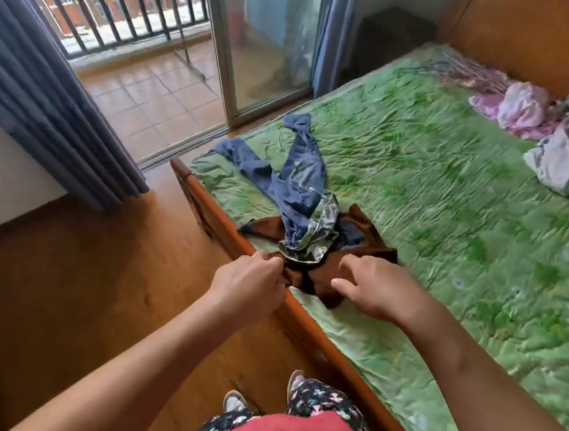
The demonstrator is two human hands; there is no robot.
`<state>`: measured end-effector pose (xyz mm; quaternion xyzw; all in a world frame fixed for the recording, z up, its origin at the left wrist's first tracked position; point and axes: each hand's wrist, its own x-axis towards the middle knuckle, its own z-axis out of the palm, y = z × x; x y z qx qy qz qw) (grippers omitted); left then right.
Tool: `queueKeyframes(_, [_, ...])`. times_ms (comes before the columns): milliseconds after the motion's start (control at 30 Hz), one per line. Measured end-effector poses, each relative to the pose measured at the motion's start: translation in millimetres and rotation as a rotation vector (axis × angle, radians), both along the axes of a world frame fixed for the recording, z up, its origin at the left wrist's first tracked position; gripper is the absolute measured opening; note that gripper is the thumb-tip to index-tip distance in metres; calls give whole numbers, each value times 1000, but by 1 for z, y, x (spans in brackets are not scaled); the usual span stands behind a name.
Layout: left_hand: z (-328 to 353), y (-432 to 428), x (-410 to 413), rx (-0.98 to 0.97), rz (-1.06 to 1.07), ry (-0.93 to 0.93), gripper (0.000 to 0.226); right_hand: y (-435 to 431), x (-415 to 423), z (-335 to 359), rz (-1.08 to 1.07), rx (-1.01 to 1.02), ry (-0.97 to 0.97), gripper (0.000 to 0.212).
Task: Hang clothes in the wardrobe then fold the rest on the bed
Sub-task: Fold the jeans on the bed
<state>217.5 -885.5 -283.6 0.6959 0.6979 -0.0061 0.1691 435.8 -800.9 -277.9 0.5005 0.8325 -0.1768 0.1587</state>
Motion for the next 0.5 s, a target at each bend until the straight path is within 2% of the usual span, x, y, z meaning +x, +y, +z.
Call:
queueKeyframes(333, [-52, 147, -3, -158, -107, 30, 15, 121, -12, -64, -109, -121, -13, 38])
queueKeyframes(500, [-88, 206, -3, -224, -102, 41, 25, 183, -25, -106, -88, -139, -32, 39])
